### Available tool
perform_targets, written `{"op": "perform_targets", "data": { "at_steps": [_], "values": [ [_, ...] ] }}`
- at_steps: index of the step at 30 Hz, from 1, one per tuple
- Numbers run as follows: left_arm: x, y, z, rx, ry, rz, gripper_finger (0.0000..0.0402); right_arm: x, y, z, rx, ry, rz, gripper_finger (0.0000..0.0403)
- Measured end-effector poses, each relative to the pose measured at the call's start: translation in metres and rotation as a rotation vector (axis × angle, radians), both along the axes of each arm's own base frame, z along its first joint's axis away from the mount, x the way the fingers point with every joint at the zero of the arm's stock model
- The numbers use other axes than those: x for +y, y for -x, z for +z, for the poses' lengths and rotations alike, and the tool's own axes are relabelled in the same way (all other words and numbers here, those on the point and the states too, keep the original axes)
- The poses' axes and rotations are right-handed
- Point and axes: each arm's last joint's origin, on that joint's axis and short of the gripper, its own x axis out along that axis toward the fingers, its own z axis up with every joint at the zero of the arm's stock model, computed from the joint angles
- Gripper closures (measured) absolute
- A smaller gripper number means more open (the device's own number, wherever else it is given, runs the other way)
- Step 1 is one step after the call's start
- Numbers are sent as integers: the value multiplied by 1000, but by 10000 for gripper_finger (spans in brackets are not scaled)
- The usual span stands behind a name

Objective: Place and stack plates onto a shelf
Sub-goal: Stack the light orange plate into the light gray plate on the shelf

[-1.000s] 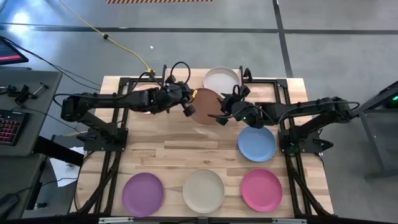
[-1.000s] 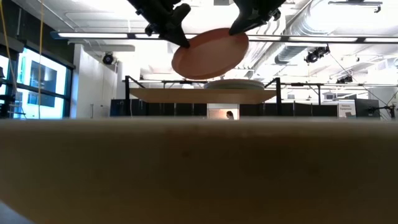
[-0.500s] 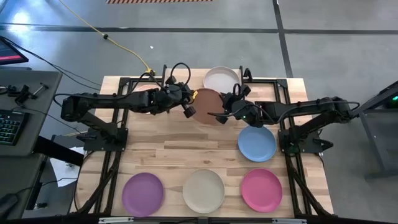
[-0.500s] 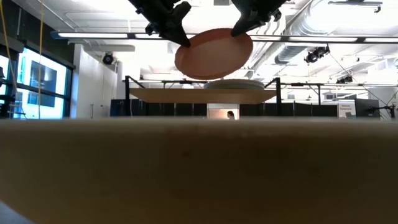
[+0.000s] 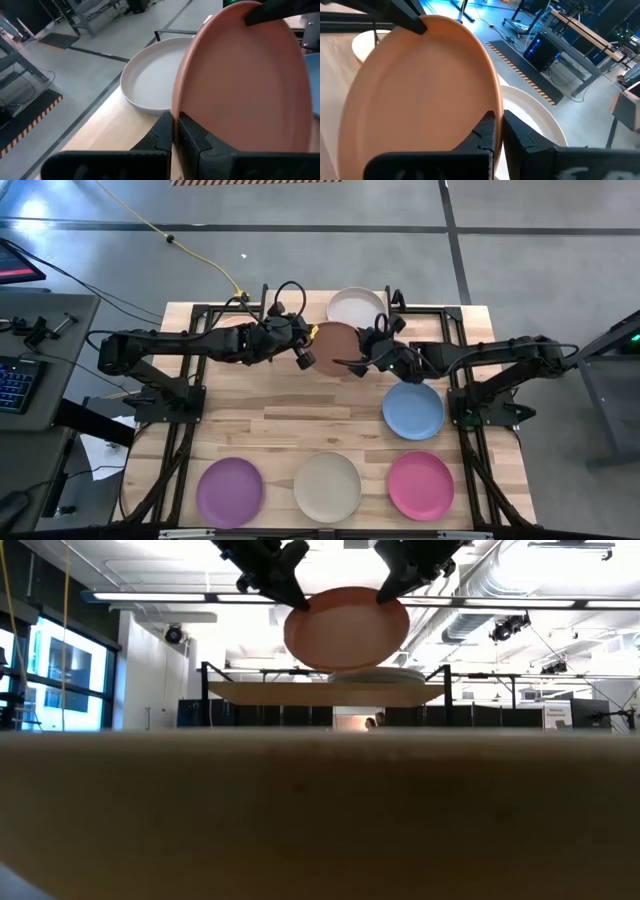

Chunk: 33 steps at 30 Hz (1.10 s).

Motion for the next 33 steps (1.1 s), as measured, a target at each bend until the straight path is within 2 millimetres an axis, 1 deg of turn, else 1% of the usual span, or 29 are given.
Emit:
{"op": "perform_targets", "data": {
  "at_steps": [4,13,26,33],
  "values": [
    [1,-1,1,-9,-8,-1,402,-5,0,1,25,29,-4,403],
    [9,-1,6,-46,-34,10,398,-17,-1,6,43,108,-36,403],
    [11,-1,7,-48,-45,2,371,-20,-2,9,47,140,-37,402],
    [10,-2,6,-39,-40,-40,346,-20,-2,9,48,138,-34,402]
  ]
}}
